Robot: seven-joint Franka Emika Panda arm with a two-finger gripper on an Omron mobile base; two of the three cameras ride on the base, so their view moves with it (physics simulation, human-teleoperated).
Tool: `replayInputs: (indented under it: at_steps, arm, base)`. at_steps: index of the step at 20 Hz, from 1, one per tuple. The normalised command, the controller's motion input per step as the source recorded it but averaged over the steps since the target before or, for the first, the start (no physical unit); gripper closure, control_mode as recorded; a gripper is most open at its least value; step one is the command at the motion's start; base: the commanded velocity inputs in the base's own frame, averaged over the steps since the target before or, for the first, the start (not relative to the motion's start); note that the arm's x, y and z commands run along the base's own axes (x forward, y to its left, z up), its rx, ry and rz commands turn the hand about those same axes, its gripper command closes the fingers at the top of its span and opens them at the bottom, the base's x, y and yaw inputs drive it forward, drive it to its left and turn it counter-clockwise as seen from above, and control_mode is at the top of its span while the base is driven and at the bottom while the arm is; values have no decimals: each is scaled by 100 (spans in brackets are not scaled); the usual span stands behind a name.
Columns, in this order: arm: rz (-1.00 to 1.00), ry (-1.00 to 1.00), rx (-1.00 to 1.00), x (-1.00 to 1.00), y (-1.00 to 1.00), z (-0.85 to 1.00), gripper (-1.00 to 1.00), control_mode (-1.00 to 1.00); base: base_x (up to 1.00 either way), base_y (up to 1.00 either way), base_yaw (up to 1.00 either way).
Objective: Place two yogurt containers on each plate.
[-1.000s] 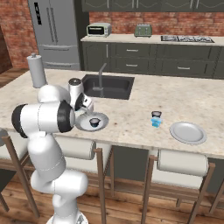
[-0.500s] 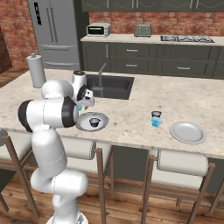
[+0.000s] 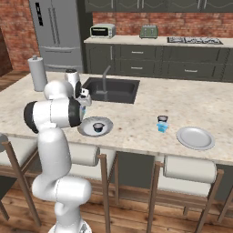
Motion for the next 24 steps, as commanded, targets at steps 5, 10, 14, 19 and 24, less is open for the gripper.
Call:
replayInputs:
  at_steps: [5, 10, 14, 19, 24]
  arm:
    - [0, 3, 0, 23, 16, -11, -100, -100]
    - [-1, 2, 0, 26, 18, -17, -100, -100]
    - [-3, 1, 0, 28, 15, -25, -100, -100]
    - [-5, 0, 0, 26, 2, -25, -100, -100]
    - [-4, 0, 0, 29, 0, -12, -100, -100]
  base:
    - [0, 0, 0]
    - [0, 0, 0]
    - [0, 0, 0]
    - [0, 0, 0]
    - [0, 0, 0]
